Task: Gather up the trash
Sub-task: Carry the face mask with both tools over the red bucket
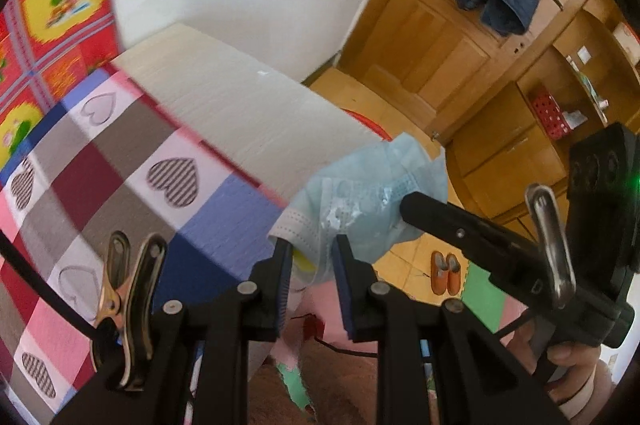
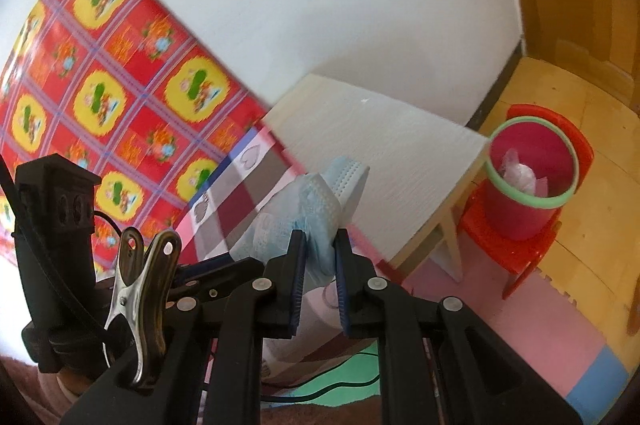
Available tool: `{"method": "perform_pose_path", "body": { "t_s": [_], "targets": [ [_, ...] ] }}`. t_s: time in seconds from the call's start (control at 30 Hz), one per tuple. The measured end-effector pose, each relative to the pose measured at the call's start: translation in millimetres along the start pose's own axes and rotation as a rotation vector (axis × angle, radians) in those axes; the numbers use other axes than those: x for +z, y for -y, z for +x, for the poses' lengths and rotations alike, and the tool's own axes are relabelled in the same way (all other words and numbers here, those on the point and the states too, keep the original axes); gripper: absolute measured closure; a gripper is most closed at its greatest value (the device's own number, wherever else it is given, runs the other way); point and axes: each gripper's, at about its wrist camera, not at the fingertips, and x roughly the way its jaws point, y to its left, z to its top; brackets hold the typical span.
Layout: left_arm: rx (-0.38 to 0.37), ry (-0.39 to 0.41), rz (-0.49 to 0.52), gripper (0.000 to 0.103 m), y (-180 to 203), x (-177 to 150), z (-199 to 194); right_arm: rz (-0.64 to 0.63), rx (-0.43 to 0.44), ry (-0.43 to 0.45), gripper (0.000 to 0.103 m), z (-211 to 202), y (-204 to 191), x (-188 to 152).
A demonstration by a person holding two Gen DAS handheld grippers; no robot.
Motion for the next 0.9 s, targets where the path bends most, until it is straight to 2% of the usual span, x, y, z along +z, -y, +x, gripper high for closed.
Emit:
{"method": "perform_pose_path", "body": {
  "t_s": [0.4,0.9],
  "targets": [
    [-0.014,-0.013,0.044,0.082,59.9,46.0,50.4,0.026,-0.038,0.028,0.087,-13.0,65.7,41.6],
    [-0.052,-0.051,0.037,0.082,137.2,118.1,166.1,0.062,-0.09,-0.019,0.087,-15.6,196.5,119.7]
  ]
}}
